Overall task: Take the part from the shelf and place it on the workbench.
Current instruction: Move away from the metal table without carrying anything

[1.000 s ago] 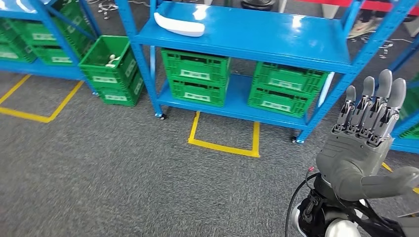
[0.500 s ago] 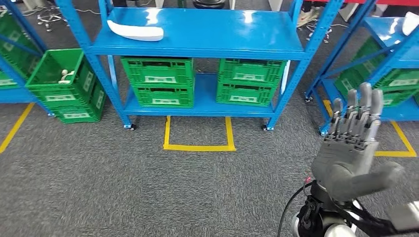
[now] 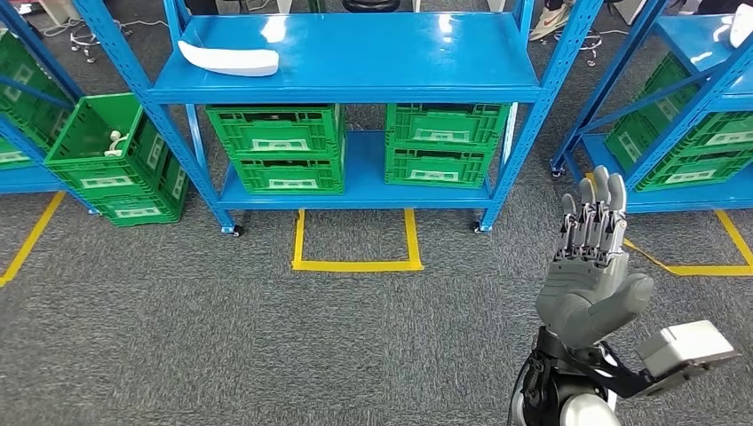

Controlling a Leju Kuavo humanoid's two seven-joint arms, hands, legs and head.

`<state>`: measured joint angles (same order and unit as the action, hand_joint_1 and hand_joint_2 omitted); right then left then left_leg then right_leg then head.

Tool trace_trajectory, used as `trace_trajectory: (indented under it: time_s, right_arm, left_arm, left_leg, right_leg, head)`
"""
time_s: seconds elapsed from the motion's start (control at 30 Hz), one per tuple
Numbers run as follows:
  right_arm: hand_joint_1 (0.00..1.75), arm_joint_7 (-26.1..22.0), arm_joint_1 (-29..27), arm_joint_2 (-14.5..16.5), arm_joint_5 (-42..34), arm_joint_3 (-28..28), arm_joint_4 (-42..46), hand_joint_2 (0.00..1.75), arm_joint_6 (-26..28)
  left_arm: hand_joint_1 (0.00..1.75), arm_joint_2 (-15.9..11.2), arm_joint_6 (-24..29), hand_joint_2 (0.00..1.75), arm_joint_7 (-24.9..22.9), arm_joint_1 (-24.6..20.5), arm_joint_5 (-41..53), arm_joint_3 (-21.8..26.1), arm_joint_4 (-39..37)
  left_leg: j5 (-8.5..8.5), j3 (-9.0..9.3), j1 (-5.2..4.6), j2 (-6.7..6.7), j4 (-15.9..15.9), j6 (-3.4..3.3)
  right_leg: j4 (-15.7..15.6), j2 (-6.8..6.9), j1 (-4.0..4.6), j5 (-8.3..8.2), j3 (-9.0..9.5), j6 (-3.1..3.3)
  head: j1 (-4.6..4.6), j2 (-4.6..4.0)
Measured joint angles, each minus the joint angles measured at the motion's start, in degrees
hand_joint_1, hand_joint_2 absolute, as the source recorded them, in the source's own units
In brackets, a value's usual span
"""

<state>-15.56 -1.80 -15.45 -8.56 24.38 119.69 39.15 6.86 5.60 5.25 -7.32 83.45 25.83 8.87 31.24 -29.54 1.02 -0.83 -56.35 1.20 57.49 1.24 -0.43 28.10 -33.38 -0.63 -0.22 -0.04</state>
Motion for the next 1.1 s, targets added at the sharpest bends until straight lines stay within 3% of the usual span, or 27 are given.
trace_trajectory:
  time_s: [0.13, 0.23, 0.33, 0.43, 0.53, 0.7, 0.77, 0.87, 0.9, 0.93, 0.97, 1.03, 1.1]
  right_arm:
    - [0.0, 1.4, -0.2, 0.1, -2.1, -0.2, -2.2, 0.0, -0.1]
    - [0.0, -0.5, -0.2, 0.4, -11.4, -0.4, -9.3, 0.0, -2.7]
    - [0.0, -6.8, 1.7, 1.5, -22.5, -0.7, -24.8, 0.0, -11.1]
    - [0.0, -10.2, 4.9, 3.4, -27.7, -0.9, -46.5, 0.0, -18.0]
    - [0.0, -7.6, 5.8, 5.3, -28.8, -0.9, -63.9, 0.0, -19.7]
    - [0.0, -3.1, 5.9, 7.8, -27.5, -0.7, -80.9, 0.0, -19.6]
    - [0.0, -2.3, 6.2, 8.4, -26.9, -0.5, -84.9, 0.0, -19.4]
    - [0.0, -1.1, 6.7, 8.9, -26.5, -0.2, -89.8, 0.0, -19.4]
    - [0.0, -0.7, 6.8, 9.1, -26.4, -0.1, -91.3, 0.0, -19.4]
    - [0.0, -0.4, 6.8, 9.3, -26.2, 0.0, -92.5, 0.0, -19.4]
    - [0.0, 0.0, 6.8, 9.4, -26.1, 0.0, -93.4, 0.0, -19.5]
    - [0.0, 0.5, 7.0, 9.7, -25.8, 0.1, -95.0, 0.0, -19.5]
    - [0.0, 0.8, 7.3, 10.1, -25.7, 0.2, -96.4, 0.0, -19.5]
  left_arm:
    - [0.0, 0.1, 0.0, 0.0, 0.1, 0.1, -0.1, 0.0, 0.0]
    - [0.0, 0.4, 0.0, 0.0, 0.7, 0.1, -1.4, 0.0, 0.0]
    - [0.0, 0.9, 0.0, 0.0, 0.3, 0.1, -4.2, 0.0, 0.0]
    - [0.0, 1.5, 0.0, 0.0, -2.3, 0.1, -5.7, 0.0, 0.0]
    - [0.0, 1.8, 0.1, 0.0, -2.5, 0.2, -5.5, 0.1, 0.0]
    - [0.0, 1.9, -0.1, 0.0, -2.4, 0.4, -3.2, 0.1, 0.0]
    - [0.0, 1.9, -0.3, 0.0, -2.5, 0.5, -2.5, 0.1, 0.0]
    - [0.0, 2.0, -0.6, 0.0, -2.5, 0.7, -1.4, 0.1, 0.0]
    - [0.0, 2.0, -0.8, 0.0, -2.5, 0.8, -1.1, 0.1, 0.0]
    - [0.0, 2.0, -0.9, 0.0, -2.4, 0.9, -0.9, 0.1, 0.0]
    - [0.0, 2.0, -0.9, 0.0, -2.4, 1.0, -0.8, 0.1, 0.0]
    - [0.0, 2.0, -0.9, 0.0, -2.4, 1.1, -0.6, 0.1, 0.0]
    - [0.0, 2.0, -0.9, 0.0, -2.3, 1.0, -0.5, 0.1, 0.0]
  left_leg:
    - [-0.01, -0.01, 0.01, 0.04, 0.1, 0.47]
    - [0.01, -0.06, -0.01, 0.02, 0.1, 0.63]
    - [0.02, -0.03, -0.03, 0.01, 0.1, 0.65]
    - [0.11, 0.1, -0.19, 0.26, -0.1, 0.43]
    - [0.36, 0.05, -0.38, 0.59, -0.4, 0.01]
    - [0.58, 0.51, -0.51, 0.32, 0.3, -1.21]
    - [0.55, 1.71, -0.18, 0.21, 1.1, -1.74]
    - [0.9, 2.85, -0.07, 0.23, 1.3, -2.01]
    - [1.13, 3.16, -0.05, 0.34, 1.3, -1.97]
    - [1.41, 3.54, -0.01, 0.49, 1.3, -1.83]
    - [1.76, 4.04, 0.07, 0.64, 1.3, -1.63]
    - [2.71, 5.22, 0.28, 0.85, 1.3, -0.96]
    - [3.61, 5.77, 0.3, 0.85, 1.2, -0.01]
  right_leg:
    - [0.0, 0.1, 0.01, 0.05, 0.07, 0.07]
    - [0.0, 0.13, -0.02, 0.05, 0.18, 0.07]
    - [-0.1, 0.21, -0.08, 0.03, 0.31, 0.05]
    - [-0.3, 0.45, -0.24, -0.07, 0.51, -0.25]
    - [-0.4, 0.7, -0.47, 0.01, 0.62, -0.63]
    - [0.4, 0.5, -0.81, -0.48, 0.71, -1.65]
    - [3.1, -0.07, -0.85, 0.58, -0.46, -2.01]
    - [12.6, -0.89, -0.88, 4.73, -5.88, -2.43]
    - [14.8, -0.94, -0.92, 5.21, -7.38, -2.58]
    - [15.1, -0.96, -0.98, 4.61, -7.96, -2.64]
    - [13.3, -0.95, -1.08, 2.85, -7.51, -2.67]
    - [6.6, -0.78, -1.13, -1.48, -4.88, -2.55]
    - [2.1, -0.55, -0.79, -2.29, -3.25, -1.81]
  head:
    - [0.02, 0.0]
    - [0.07, 0.0]
    - [0.19, 0.0]
    - [0.14, -0.01]
    - [0.15, 0.0]
    - [0.02, -0.01]
    - [0.27, -0.02]
    - [0.77, -0.02]
    - [0.9, -0.02]
    - [1.02, -0.02]
    - [1.18, -0.02]
    - [1.37, -0.02]
    - [1.54, -0.02]
